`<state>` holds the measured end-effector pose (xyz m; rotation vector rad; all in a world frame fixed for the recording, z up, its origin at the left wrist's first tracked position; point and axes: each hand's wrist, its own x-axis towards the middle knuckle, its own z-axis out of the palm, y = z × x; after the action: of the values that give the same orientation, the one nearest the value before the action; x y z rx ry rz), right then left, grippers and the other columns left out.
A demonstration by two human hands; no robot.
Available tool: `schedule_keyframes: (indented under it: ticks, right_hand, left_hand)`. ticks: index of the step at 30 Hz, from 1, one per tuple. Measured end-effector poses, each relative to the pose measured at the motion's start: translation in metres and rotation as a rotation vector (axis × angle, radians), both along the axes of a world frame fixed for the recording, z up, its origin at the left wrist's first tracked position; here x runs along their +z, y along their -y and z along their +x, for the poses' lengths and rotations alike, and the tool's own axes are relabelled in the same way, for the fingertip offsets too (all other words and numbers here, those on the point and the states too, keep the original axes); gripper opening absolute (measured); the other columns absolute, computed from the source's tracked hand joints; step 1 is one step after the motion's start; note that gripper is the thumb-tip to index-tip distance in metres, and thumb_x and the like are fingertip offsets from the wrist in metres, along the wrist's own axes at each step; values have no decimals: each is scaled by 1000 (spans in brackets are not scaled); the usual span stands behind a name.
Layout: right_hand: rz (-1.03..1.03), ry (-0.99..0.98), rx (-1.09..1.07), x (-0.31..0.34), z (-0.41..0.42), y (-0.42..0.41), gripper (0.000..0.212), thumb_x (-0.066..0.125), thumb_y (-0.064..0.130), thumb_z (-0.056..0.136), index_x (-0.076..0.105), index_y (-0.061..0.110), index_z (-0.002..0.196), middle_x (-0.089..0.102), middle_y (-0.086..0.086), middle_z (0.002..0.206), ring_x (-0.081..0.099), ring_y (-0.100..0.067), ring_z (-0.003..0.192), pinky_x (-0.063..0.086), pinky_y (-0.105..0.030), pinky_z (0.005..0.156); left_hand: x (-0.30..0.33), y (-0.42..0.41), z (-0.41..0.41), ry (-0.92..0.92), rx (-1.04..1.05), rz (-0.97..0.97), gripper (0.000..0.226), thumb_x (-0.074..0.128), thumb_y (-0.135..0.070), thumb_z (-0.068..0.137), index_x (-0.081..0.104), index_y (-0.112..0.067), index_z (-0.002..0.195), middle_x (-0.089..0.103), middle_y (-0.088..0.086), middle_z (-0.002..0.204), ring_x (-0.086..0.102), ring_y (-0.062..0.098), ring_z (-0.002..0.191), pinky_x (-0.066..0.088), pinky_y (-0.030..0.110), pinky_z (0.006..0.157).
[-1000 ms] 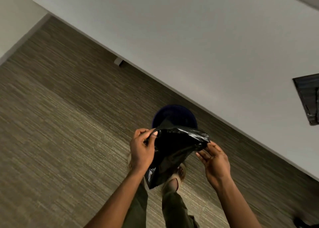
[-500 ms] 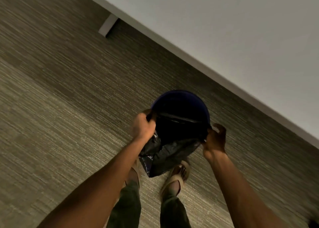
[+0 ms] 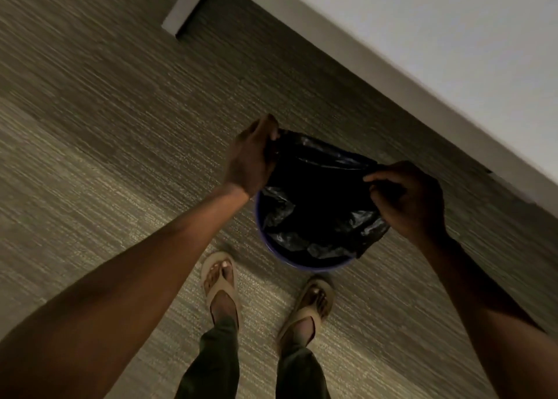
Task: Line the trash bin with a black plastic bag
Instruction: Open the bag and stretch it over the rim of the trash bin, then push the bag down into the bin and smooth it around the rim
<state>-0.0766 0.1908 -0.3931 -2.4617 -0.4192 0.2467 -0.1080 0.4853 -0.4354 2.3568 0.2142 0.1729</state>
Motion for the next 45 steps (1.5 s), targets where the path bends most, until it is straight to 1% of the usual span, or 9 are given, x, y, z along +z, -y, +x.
schedule_keyframes:
  ticks: [4,9,13,16,20,28,33,39,45]
  right_hand:
    - [2,118,-36,22,-5,-3,28,64,20,95,77,22,120,74,2,93,70,-17,77,55,-30,70]
    - [-158,-97,11,-14,-20,-7,41,61,13,100,63,17,141,70,-12,109,68,-29,86,44,-29,71]
    - [-221,-269,84,-40,-49,-2,42,58,16,102,61,19,144,70,-11,130,72,-32,104,59,-42,82]
    - [-311,-390,185,-47,-72,6,42,57,15,102,61,24,143,72,-7,132,72,-30,109,57,-38,87]
    - [-262,-343,125,-51,-67,12,42,59,12,100,66,29,138,77,-4,121,76,-25,98,59,-34,81]
    - [-213,-162,55,-102,11,-7,43,49,10,103,64,25,140,75,-14,116,71,-36,84,53,-37,68]
    - [-244,-136,38,-132,45,-15,39,42,22,109,60,27,143,73,-17,94,62,-35,64,44,-34,53]
    - [-364,-73,43,-152,66,-15,32,39,38,109,63,21,123,72,-17,96,67,-42,80,40,-36,63]
    - [-460,-195,-112,-168,69,-4,42,34,45,109,63,18,122,60,-26,117,63,-46,94,38,-37,76]
  left_hand:
    - [25,-1,-15,90,-249,139,15,54,-7,85,53,-20,93,64,7,101,59,30,60,44,32,52]
    - [7,4,-29,-257,-367,251,41,59,-20,97,65,-27,136,63,4,137,74,33,91,61,40,75]
    - [-14,8,-51,-300,-408,195,43,56,-18,91,67,-27,133,73,5,125,75,29,98,62,36,77]
    - [-29,8,-89,-377,-428,208,49,67,-12,82,72,-31,126,79,3,115,77,26,93,63,32,75]
    - [-47,3,-98,-405,-365,100,51,75,-6,76,75,-29,121,80,4,112,78,24,92,61,28,74]
    - [-80,-11,-2,-359,-273,202,36,56,-30,73,74,-17,101,74,6,105,71,33,98,56,40,84]
    - [-113,-10,39,-542,-248,280,26,57,-20,86,68,-13,109,70,13,114,61,40,111,48,44,97]
    - [-128,-3,47,-697,-95,83,29,46,-22,103,67,-12,120,68,17,124,62,37,117,47,37,87]
    - [-124,-6,38,-865,165,-496,36,45,-1,102,72,-10,124,71,18,123,66,28,105,53,39,92]
